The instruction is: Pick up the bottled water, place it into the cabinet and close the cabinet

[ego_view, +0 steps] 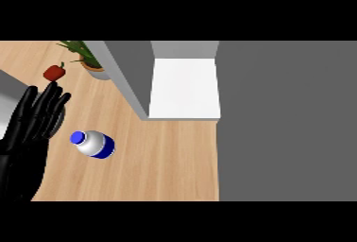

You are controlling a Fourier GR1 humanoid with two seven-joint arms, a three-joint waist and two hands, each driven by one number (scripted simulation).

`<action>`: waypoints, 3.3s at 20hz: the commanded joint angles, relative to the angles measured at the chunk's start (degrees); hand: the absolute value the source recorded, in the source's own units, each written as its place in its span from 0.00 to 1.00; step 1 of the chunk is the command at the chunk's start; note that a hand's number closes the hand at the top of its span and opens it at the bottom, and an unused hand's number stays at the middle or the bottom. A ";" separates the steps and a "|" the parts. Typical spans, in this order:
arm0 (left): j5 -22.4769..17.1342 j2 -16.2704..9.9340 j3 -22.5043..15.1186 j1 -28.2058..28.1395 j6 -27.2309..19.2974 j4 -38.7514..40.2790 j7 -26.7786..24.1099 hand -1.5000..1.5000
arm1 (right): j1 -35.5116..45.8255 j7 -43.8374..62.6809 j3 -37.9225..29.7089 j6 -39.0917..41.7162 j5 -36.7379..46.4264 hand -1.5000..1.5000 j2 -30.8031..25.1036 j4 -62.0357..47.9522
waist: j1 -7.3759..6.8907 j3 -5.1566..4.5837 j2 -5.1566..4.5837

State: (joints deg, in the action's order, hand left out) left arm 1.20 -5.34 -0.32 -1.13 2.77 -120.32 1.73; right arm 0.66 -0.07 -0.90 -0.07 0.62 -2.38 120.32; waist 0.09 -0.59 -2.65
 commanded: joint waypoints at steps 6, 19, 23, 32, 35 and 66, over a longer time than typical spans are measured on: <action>-26.35 -10.71 13.72 -2.11 19.88 3.66 -6.40 0.00 | -9.10 0.06 2.39 4.36 -0.74 0.00 -2.02 6.95 | -0.11 0.46 3.00; -53.06 -17.43 21.66 -8.27 22.91 2.96 13.38 0.00 | -8.83 18.75 16.25 5.44 -1.42 0.00 -0.86 20.55 | -0.43 0.56 2.74; -54.85 -16.02 23.95 -11.55 23.58 0.55 15.39 0.00 | -10.75 19.17 15.16 5.61 -3.11 0.00 -0.59 22.66 | -0.30 0.59 2.75; -43.13 -13.21 22.44 -9.66 28.37 3.64 14.78 0.00 | -10.16 21.44 18.79 3.93 0.74 0.00 0.33 23.48 | -0.06 0.57 2.70; -38.77 -11.79 20.65 -8.20 28.50 6.88 14.28 0.00 | -13.50 19.81 25.26 3.58 5.35 0.00 0.89 25.81 | 0.21 0.57 2.75; -5.11 -9.26 16.57 9.69 33.82 63.37 -20.15 0.00 | -10.83 26.55 28.85 -3.43 7.08 0.00 -2.65 30.22 | 0.56 0.52 2.70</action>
State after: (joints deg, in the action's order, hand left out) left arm -6.57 -15.14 17.50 7.28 36.82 -62.03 -14.60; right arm -8.92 21.95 24.75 -1.54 1.66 -5.38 142.83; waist 0.71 -0.06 -0.02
